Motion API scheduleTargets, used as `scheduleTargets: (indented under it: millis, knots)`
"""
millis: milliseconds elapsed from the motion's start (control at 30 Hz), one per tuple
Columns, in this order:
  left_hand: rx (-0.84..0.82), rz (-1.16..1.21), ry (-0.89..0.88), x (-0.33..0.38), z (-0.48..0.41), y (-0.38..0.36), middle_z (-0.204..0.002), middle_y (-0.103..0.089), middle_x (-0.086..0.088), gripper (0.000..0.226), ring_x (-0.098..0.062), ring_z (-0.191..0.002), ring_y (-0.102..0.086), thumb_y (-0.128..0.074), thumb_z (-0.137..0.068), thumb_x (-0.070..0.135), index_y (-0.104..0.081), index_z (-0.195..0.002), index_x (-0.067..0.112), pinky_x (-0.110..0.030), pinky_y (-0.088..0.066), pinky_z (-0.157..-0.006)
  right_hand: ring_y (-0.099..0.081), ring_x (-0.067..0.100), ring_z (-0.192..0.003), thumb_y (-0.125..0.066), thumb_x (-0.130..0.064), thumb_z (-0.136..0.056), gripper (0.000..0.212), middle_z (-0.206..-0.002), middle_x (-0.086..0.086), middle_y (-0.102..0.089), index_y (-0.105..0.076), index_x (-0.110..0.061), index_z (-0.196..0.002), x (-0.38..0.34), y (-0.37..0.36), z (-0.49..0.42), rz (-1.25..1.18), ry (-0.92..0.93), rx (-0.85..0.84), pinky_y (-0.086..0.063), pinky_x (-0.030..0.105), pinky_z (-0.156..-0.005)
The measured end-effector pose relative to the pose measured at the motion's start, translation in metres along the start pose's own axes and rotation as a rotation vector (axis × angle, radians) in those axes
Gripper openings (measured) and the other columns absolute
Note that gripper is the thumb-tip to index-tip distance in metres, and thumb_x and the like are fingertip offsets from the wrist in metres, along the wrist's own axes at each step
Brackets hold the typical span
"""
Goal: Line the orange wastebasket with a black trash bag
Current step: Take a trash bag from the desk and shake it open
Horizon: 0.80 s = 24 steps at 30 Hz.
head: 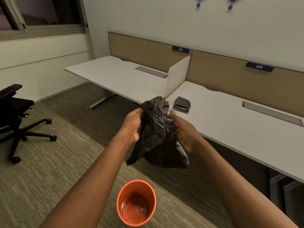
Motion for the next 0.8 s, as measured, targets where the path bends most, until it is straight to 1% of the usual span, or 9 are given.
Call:
scheduleTargets:
  millis: [67,167,267,333,367,433,500,667,800]
  knots:
    - [0.053,0.042,-0.004,0.001,-0.005,0.007,-0.092,-0.068,-0.017,0.018,-0.030,-0.083,-0.069,-0.063,-0.091,0.012,-0.065,-0.108,0.008,-0.038,-0.061,-0.066,-0.066,0.024,-0.097,-0.073,-0.058,-0.080,0.050,-0.111,0.015,-0.072,-0.073,-0.018,-0.111,0.002,-0.005,0.003,0.097,0.053,-0.090,-0.054,0.040,-0.088]
    - [0.093,0.059,0.014,-0.002,-0.009,0.016,-0.078,-0.070,-0.015,0.004,-0.026,-0.064,-0.071,-0.062,-0.090,0.009,-0.066,-0.087,0.007,-0.035,-0.060,-0.057,-0.066,0.024,-0.088,-0.069,-0.023,-0.094,0.016,-0.090,0.009,-0.072,-0.071,-0.009,-0.103,0.004,-0.007,0.002,0.143,0.083,-0.113,-0.055,0.043,-0.090]
    - [0.079,0.057,0.026,-0.007,-0.012,0.020,-0.086,-0.071,-0.019,0.010,-0.030,-0.072,-0.072,-0.065,-0.087,0.008,-0.069,-0.094,0.002,-0.044,-0.063,-0.069,-0.069,0.022,-0.092,-0.071,-0.036,-0.090,0.030,-0.099,0.003,-0.074,-0.068,-0.015,-0.113,0.000,-0.005,0.002,0.091,0.099,-0.066,-0.059,0.034,-0.084]
    - [0.063,0.034,0.058,-0.012,-0.013,0.018,-0.091,-0.072,-0.021,0.019,-0.034,-0.081,-0.072,-0.068,-0.084,0.010,-0.072,-0.101,0.000,-0.049,-0.061,-0.081,-0.071,0.022,-0.101,-0.077,-0.050,-0.080,0.054,-0.112,0.002,-0.073,-0.064,-0.023,-0.125,0.001,-0.010,0.002,0.097,0.086,-0.097,-0.060,0.035,-0.087]
    - [0.058,-0.003,0.078,-0.015,-0.012,0.015,-0.088,-0.074,-0.019,0.016,-0.032,-0.078,-0.073,-0.068,-0.085,0.012,-0.074,-0.096,0.001,-0.047,-0.062,-0.078,-0.071,0.023,-0.104,-0.078,-0.048,-0.081,0.055,-0.114,0.003,-0.073,-0.063,-0.023,-0.127,0.002,-0.016,0.001,0.127,0.081,-0.129,-0.060,0.038,-0.090]
    - [0.027,-0.096,0.113,-0.021,-0.013,0.007,-0.083,-0.075,-0.015,0.014,-0.027,-0.072,-0.073,-0.069,-0.088,0.016,-0.077,-0.090,0.005,-0.039,-0.062,-0.067,-0.072,0.026,-0.103,-0.072,-0.029,-0.090,0.035,-0.113,0.007,-0.074,-0.065,-0.016,-0.123,0.006,-0.024,-0.003,0.177,0.083,-0.146,-0.059,0.042,-0.091]
    - [-0.012,-0.171,0.118,-0.021,-0.013,0.002,-0.085,-0.075,-0.014,0.015,-0.025,-0.074,-0.072,-0.069,-0.090,0.017,-0.075,-0.094,0.005,-0.037,-0.061,-0.067,-0.072,0.027,-0.093,-0.064,-0.016,-0.096,0.020,-0.107,0.010,-0.076,-0.068,-0.011,-0.115,0.006,-0.021,-0.006,0.180,0.087,-0.078,-0.058,0.043,-0.087]
    - [0.109,-0.275,0.048,0.003,-0.017,0.043,-0.092,-0.068,-0.016,0.014,-0.029,-0.086,-0.066,-0.062,-0.095,0.014,-0.071,-0.087,0.006,-0.042,-0.053,-0.075,-0.065,0.019,-0.081,-0.065,-0.021,-0.096,0.007,-0.089,0.004,-0.072,-0.069,-0.016,-0.094,0.005,0.011,-0.004,0.091,0.104,0.020,-0.056,0.033,-0.073]
    - [0.222,-0.224,0.001,0.015,-0.019,0.071,-0.088,-0.070,-0.013,0.017,-0.024,-0.076,-0.069,-0.062,-0.094,0.014,-0.068,-0.080,0.009,-0.037,-0.058,-0.068,-0.065,0.014,-0.072,-0.062,-0.015,-0.097,0.010,-0.078,0.000,-0.071,-0.067,-0.015,-0.088,0.008,0.039,-0.005,-0.089,0.093,0.128,-0.057,0.028,-0.064]
Point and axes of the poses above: each hand's wrist, its own z-axis away from the middle knuckle, its own y-axis out of the back of the hand, x = y × z, the point moved 10 cm from there along -z, towards the middle knuckle
